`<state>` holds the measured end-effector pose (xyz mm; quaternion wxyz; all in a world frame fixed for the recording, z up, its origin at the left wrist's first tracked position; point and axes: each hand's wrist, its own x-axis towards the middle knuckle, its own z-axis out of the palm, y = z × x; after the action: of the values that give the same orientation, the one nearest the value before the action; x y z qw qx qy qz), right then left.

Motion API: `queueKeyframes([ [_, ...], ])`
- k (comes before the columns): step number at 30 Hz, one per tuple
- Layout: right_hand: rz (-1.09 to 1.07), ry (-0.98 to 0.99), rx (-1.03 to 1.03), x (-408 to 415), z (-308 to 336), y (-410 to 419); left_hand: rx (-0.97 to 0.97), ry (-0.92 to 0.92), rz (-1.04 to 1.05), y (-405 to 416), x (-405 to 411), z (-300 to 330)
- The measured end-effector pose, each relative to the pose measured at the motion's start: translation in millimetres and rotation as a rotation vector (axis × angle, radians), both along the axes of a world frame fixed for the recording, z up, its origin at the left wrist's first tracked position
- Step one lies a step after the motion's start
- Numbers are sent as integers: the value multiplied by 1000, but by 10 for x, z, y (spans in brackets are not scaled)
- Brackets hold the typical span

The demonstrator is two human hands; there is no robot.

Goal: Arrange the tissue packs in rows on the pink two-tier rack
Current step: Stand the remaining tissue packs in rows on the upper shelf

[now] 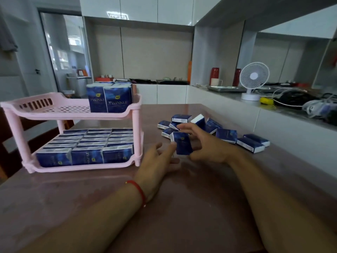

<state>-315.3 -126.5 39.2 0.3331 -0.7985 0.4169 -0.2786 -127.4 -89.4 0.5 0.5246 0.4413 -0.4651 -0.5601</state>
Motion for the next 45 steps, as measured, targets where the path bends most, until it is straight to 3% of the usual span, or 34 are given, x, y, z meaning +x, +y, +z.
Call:
queueKeyframes([
  [2, 40, 54, -4, 93, 13, 62, 3, 100, -37, 1, 29, 4],
  [5, 64, 23, -8, 188, 6, 84, -56, 105, -49, 80, 47, 1],
  [7, -157, -178, 6, 143, 43, 65, -59, 92, -39, 121, 59, 18],
  [9, -592, -244, -128, -78, 48, -11, -66, 63, -46, 139, 71, 29],
  [11, -1046, 39, -297, -450, -11, -115, -77, 25, -64, 132, 77, 23],
  [13, -1237, 427, -260, -812, -134, -153, -86, 3, -87, 114, 79, 20],
  [16, -1198, 719, -231, -1224, -375, -139, -88, -16, -102, 87, 73, 17],
  [21, -1214, 528, -149, -1358, -461, -158, -97, -33, -118, 111, 63, 37],
  [27, -1348, 412, -205, -1364, -418, -90, -93, -21, -110, 124, 66, 49],
  [29, -1307, 189, -369, -1266, -318, 15, -93, -11, -114, 126, 63, 46],
  [31, -1100, -59, -500, -1041, -202, 146, -96, -4, -121, 121, 58, 42],
  [33, -840, -168, -560, -724, -93, 269, -98, 4, -121, 124, 55, 45],
  [36, -525, -127, -635, -252, -23, 425, -90, 43, -110, 119, 57, 42],
  [40, -244, 84, -857, 80, -106, 500, -70, 65, -111, 122, 75, 78],
  [45, -131, 177, -988, 6, -117, 475, 34, 198, -193, 104, 161, 149],
])
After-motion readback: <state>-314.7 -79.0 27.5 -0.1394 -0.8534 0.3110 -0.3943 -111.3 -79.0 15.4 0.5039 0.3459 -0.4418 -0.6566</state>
